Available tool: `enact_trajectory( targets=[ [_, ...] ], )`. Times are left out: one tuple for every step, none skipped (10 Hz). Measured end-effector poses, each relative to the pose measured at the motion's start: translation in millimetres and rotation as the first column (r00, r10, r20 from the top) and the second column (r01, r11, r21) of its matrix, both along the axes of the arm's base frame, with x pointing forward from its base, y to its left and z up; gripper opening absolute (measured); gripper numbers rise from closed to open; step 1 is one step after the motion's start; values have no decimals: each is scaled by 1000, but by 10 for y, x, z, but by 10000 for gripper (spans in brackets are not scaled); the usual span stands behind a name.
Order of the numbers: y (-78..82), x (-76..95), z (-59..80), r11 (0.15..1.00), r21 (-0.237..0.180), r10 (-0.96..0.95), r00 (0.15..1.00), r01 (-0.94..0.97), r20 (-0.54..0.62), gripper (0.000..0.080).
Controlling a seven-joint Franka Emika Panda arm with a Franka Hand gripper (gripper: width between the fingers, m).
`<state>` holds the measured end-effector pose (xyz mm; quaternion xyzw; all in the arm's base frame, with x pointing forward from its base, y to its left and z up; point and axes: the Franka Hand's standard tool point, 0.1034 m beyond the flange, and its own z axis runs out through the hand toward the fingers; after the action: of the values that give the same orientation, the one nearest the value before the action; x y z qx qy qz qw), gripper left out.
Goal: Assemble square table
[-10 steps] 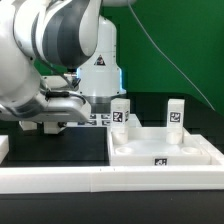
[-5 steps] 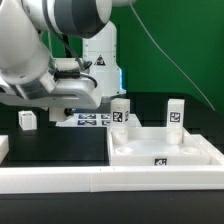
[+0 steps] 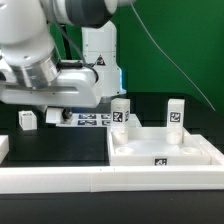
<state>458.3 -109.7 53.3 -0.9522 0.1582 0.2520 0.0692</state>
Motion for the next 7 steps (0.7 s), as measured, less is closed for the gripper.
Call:
enact_trajectory(
  targets=[
    [47, 91, 89, 1000, -13, 11, 998, -11, 55, 290],
    [95, 170, 184, 1000, -21, 19, 995, -17, 98, 290],
    [101, 253, 222, 999, -50, 29, 985, -21, 168, 290],
    [72, 267, 199, 997, -81, 32, 973, -14, 229, 290],
    [46, 285, 190, 993, -117, 41, 954, -6, 297, 290],
    [32, 286, 187, 989, -145, 51, 936, 0, 349, 290],
    [21, 300, 182, 986, -167, 61, 920, 5, 387, 290]
  ],
)
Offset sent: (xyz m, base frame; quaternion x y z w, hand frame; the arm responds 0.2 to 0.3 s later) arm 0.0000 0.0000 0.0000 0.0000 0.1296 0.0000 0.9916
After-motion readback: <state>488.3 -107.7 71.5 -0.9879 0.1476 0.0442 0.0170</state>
